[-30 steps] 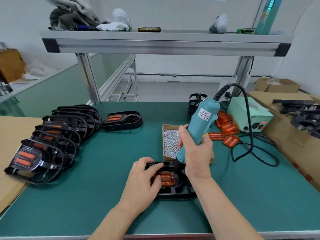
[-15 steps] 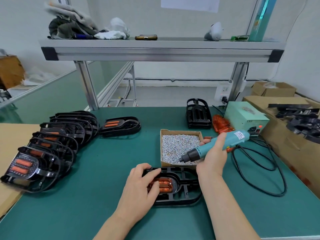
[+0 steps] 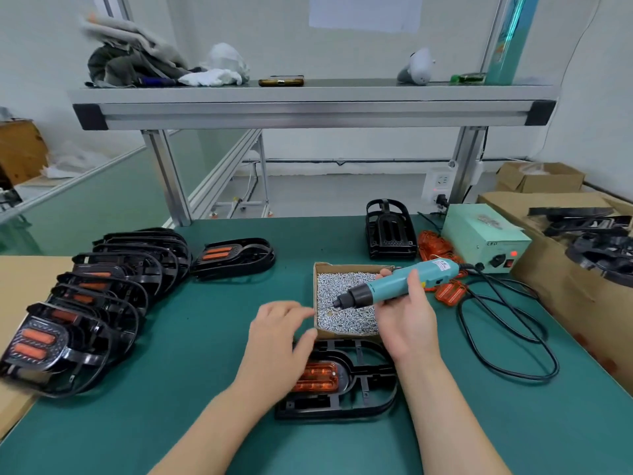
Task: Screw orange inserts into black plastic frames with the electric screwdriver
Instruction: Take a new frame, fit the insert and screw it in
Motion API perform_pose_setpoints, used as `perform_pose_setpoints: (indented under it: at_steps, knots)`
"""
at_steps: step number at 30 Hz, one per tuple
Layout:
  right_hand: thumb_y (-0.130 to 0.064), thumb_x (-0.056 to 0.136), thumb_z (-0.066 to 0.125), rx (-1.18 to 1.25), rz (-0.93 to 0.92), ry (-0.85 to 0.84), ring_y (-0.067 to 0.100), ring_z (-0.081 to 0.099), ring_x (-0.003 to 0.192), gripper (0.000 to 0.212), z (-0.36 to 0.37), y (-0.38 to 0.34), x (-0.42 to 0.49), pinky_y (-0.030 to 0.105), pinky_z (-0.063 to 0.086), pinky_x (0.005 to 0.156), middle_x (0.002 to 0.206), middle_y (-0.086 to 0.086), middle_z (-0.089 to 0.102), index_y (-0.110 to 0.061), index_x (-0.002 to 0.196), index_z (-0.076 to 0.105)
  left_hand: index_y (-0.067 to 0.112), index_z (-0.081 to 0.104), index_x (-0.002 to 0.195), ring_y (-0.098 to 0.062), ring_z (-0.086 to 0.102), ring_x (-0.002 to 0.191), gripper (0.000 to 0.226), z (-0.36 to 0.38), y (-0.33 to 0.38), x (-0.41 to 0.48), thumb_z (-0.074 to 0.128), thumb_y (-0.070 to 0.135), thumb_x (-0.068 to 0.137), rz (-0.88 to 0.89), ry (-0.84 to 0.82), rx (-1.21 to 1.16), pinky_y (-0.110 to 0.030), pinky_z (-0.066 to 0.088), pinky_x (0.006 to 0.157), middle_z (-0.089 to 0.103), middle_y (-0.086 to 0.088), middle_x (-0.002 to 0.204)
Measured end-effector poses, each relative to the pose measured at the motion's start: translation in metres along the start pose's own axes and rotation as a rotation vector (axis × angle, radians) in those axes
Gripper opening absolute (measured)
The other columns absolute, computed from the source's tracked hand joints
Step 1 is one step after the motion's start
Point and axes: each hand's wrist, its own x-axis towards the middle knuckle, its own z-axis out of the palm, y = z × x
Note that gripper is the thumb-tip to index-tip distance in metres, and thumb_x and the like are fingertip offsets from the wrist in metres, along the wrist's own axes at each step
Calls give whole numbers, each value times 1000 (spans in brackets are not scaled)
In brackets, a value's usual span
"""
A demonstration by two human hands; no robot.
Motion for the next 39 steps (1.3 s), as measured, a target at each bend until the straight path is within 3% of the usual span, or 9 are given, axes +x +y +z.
perform_pose_setpoints:
  at_steps: [3,8,13,16,21,28,34,36,39]
  knots:
    - [-28,107,46,5,61,-27,21,62,96,24,-2,2,1,35,52,92,100,12,62,-7,117,53,24,68,123,-20,43,121,28,-3,3,39,60,22,97,19,-56,52,-39,35,106,65,8,120]
    - [-27,107,47,18,99,-14,21,59,95,24,-6,0,2,38,48,100,101,12,60,-7,118,51,33,62,133,-20,39,127,35,6,8,78,54,25,100,89,-250,269,-36,35,106,61,12,134]
    - [-23,106,48,41,103,2,20,56,91,21,-6,0,2,38,41,112,97,12,58,-7,120,49,40,61,131,-23,41,122,38,14,13,92,66,33,93,120,-481,402,-37,39,99,66,5,120]
    - [-22,106,49,43,102,-7,21,56,89,20,-7,-1,3,38,41,110,95,12,57,-7,118,50,38,65,126,-22,42,117,37,16,11,95,71,30,90,105,-534,371,-35,40,95,67,3,112]
    - [-21,105,49,54,109,-24,20,55,87,19,-7,0,3,37,40,108,95,12,57,-8,118,50,32,73,111,-23,50,105,28,20,12,93,63,15,92,182,-476,457,-30,34,76,68,2,102]
    - [-20,104,50,36,125,-29,20,56,82,15,-9,1,6,36,45,98,92,12,57,-8,113,50,23,71,94,-27,58,87,15,22,13,88,58,15,91,264,-423,441,-30,29,71,68,-3,89]
    - [-21,103,52,38,140,-21,20,56,84,17,-9,1,6,37,43,101,92,11,58,-8,114,51,20,66,92,-15,56,89,8,23,11,82,63,13,90,61,-313,60,-23,40,74,67,3,93]
    - [-21,103,53,42,139,-23,21,57,85,19,-9,0,6,38,42,106,92,11,59,-7,115,51,27,61,83,-8,58,81,17,20,13,79,63,11,89,-33,-244,-107,-11,41,68,66,10,86]
    - [-23,102,54,46,131,-28,21,61,88,22,-9,0,5,39,44,109,93,11,61,-6,117,52,35,60,75,-5,60,78,30,12,15,69,63,6,83,-101,-177,-280,-10,45,69,67,12,77]
